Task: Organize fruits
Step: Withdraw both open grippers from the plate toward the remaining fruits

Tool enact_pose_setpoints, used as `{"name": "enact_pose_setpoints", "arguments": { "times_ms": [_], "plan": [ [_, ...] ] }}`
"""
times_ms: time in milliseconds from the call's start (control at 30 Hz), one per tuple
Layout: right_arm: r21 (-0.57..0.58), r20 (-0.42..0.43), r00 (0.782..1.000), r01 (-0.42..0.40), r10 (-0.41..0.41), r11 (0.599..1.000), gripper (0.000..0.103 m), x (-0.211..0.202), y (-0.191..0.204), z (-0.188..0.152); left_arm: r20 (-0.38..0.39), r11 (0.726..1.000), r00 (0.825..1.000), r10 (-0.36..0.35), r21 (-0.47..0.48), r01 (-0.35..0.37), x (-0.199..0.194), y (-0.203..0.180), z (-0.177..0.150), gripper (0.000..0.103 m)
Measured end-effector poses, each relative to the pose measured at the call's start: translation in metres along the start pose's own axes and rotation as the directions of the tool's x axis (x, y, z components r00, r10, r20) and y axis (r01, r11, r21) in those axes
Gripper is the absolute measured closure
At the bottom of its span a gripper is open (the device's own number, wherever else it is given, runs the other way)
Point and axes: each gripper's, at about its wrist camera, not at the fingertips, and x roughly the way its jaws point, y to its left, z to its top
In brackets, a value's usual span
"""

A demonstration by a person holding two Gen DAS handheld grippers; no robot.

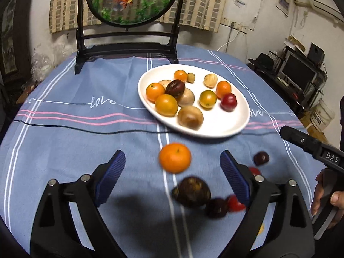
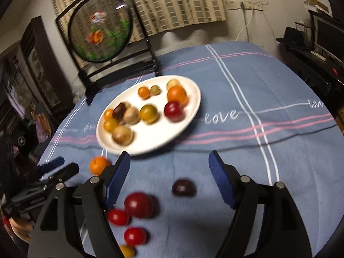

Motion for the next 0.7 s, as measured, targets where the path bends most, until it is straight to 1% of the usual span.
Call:
{"name": "enact_pose_setpoints", "arguments": {
  "times_ms": [33,67,100,167,200,233,300,400,467,533,600,700],
  "plan": [
    [-0.014,0.019,1.0,0.01,-0.01,1.0,0.02,-0.001,0.001,-0.004,0.001,1.0,1.0,0.001,0.011,-0.001,-0.002,0.0,-0.004,0.01],
    [-0.02,0.053,0.998,0.018,-0.016,1.0,0.012,-0.002,0.0,-0.006,-0.002,1.0,1.0,-0.001,0.018,0.001,-0.003,-0.001,-0.007,0.009],
    [-0.02,0.108,0.994,0.022,-0.02,1.0,0.009,-0.002,-0.001,-0.006,-0.008,1.0,1.0,-0.009,0.021,0.009,-0.001,-0.001,-0.011,0.009],
    [0.013,0.175,0.984,0.011,-0.013,1.0,0.009,-0.002,-0.009,-0.006,-0.01,1.0,1.0,-0.019,0.012,0.019,0.004,0.0,-0.017,0.009],
    [0.036,0.181,0.983,0.002,-0.008,0.999,0.009,-0.001,-0.014,-0.006,-0.013,1.0,1.0,-0.025,0.006,0.025,0.007,0.0,-0.021,0.009],
    [0.083,0.178,0.984,-0.023,0.008,0.996,0.009,0.0,-0.023,-0.005,-0.02,0.999,0.999,-0.044,0.002,0.044,0.009,0.001,-0.023,0.009],
    [0.16,0.196,0.979,-0.081,0.049,0.984,0.009,-0.003,-0.039,-0.006,-0.027,0.997,0.996,-0.08,0.002,0.08,0.01,0.001,-0.027,0.009],
    [0.258,0.173,0.984,-0.097,0.053,0.961,0.008,-0.001,-0.057,-0.008,-0.041,0.995,0.994,-0.102,0.018,0.103,0.014,-0.002,-0.029,0.009],
    [0.314,0.156,0.984,-0.129,0.083,0.94,0.008,0.003,-0.064,-0.009,-0.057,0.994,0.993,-0.106,0.023,0.107,0.017,-0.003,-0.031,0.009],
    [0.353,0.132,0.985,-0.147,0.107,0.924,0.005,0.008,-0.066,-0.01,-0.065,0.994,0.993,-0.101,0.024,0.103,0.019,-0.002,-0.031,0.009],
    [0.353,0.11,0.989,-0.134,0.101,0.926,0.004,0.01,-0.063,-0.011,-0.051,0.996,0.994,-0.092,-0.001,0.092,0.017,0.004,-0.03,0.009],
    [0.299,0.092,0.993,-0.101,0.077,0.949,0.004,0.012,-0.051,-0.011,-0.052,0.996,0.996,-0.067,-0.061,0.064,0.021,0.016,-0.027,0.009]
  ]
}}
